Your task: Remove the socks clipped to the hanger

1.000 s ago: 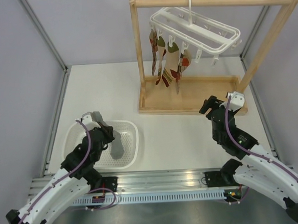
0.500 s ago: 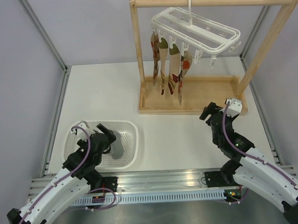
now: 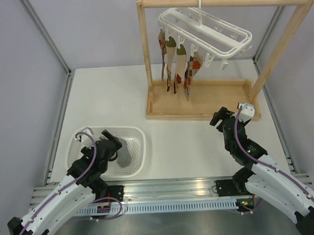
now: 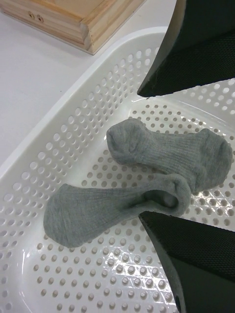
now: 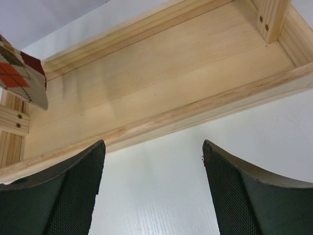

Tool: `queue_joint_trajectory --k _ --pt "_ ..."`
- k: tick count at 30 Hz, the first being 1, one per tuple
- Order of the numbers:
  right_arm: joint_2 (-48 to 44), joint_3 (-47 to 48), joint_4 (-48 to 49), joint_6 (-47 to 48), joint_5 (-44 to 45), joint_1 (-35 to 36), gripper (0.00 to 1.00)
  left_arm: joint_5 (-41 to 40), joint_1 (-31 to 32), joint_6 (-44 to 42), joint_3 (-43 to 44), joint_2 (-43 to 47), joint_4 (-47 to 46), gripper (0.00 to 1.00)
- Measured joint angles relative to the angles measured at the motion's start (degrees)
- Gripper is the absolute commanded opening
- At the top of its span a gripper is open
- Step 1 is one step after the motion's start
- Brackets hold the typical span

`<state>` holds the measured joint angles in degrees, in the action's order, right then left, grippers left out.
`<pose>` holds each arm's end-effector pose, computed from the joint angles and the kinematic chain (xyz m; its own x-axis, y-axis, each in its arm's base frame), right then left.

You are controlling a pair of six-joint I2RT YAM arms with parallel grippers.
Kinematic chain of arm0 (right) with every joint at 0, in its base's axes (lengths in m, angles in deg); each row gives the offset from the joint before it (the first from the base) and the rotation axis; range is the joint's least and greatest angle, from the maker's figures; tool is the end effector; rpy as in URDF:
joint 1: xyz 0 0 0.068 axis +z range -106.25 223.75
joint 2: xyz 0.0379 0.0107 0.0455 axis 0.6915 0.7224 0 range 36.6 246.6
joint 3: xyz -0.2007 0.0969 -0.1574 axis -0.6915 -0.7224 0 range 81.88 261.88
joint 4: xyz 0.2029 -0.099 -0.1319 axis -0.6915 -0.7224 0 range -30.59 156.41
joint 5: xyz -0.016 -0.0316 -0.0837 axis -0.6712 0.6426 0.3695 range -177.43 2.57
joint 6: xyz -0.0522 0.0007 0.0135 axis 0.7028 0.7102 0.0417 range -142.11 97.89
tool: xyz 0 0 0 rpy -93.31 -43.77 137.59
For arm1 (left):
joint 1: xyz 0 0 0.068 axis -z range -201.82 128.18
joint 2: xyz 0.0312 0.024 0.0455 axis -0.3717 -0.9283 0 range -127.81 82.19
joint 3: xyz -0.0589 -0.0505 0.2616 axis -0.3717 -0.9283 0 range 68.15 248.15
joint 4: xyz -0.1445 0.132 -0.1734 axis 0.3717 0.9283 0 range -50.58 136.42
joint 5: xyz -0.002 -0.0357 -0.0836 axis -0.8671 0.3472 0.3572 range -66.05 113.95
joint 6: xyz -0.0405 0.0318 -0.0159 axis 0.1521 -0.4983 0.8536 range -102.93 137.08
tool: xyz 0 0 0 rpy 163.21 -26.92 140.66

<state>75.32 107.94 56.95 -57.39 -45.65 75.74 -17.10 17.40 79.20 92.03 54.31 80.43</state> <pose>0.1477 0.0643 0.2457 -0.1865 0.3914 -0.9011 0.2892 0.8985 0.3303 0.0973 -0.0492 0.2085 -0.3597 -0.5668 -0.7412 -0.4295 0.8058 -0.4077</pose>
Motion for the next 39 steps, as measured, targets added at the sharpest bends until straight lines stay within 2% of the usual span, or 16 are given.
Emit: queue_joint_trajectory --k 3,7,10,15,20,25,30,39 --pt "0.0 -0.2 0.0 0.0 -0.9 -0.3 0.84 -0.3 0.0 -1.9 0.1 -2.1 -2.3 1.0" --pt "0.0 -0.7 0.6 0.0 -2.2 -1.0 0.84 4.4 0.0 -10.8 0.2 -5.8 -14.5 1.0" --pt "0.0 -1.7 1.3 -0.1 -3.3 -1.7 0.84 10.4 -0.1 -17.6 2.3 -12.2 -24.0 1.0" --pt "0.3 -2.6 1.3 0.0 -5.0 -3.2 0.84 20.9 -0.1 -26.8 13.2 -27.0 -36.4 1.0" --pt "0.4 -2.8 2.2 0.3 -6.3 -4.7 0.84 26.6 2.9 -35.3 28.5 -39.5 -43.8 1.0" --pt "2.9 -3.0 4.1 1.0 -9.5 -8.4 0.84 29.2 7.9 -42.1 40.7 -48.8 -47.8 1.0" --pt "6.8 -4.6 7.9 1.0 -14.6 -12.0 0.84 29.7 11.7 -46.8 48.9 -56.6 -49.0 1.0" --pt "9.1 -7.0 13.3 1.2 -20.9 -15.4 0.84 29.5 15.2 -50.6 58.7 -67.1 -48.8 1.0"
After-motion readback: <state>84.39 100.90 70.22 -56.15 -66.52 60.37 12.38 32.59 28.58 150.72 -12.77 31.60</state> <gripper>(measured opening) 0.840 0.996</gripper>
